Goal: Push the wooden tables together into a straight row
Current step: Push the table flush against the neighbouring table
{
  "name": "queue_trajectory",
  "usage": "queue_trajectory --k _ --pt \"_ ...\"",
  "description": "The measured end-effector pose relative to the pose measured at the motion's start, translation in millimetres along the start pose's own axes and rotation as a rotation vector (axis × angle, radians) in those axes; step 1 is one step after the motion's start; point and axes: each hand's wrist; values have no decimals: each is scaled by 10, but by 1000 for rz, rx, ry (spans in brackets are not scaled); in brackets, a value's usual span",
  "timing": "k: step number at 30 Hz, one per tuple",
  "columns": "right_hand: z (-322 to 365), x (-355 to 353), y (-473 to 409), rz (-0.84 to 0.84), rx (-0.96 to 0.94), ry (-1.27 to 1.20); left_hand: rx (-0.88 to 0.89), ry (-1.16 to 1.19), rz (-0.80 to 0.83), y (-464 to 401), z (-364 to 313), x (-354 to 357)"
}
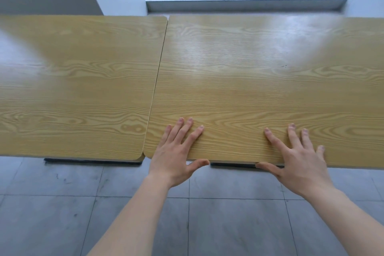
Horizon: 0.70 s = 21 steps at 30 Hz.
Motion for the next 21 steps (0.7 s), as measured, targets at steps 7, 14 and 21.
queue_trajectory --k 7,14,21 --pt "53 1 29 -37 24 -1 -4 -6 -19 11 -12 29" --pt "109 -6 60 -53 38 -42 2 -28 -32 29 12 47" --pt "106 21 109 -79 30 -60 -13 2 -26 50 -12 35"
Point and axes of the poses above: each hand's wrist, its own y-axis away from the middle knuckle, its own x-axis out of the palm, z = x × y, and after that the axes turned 3 degrees about x, right-handed
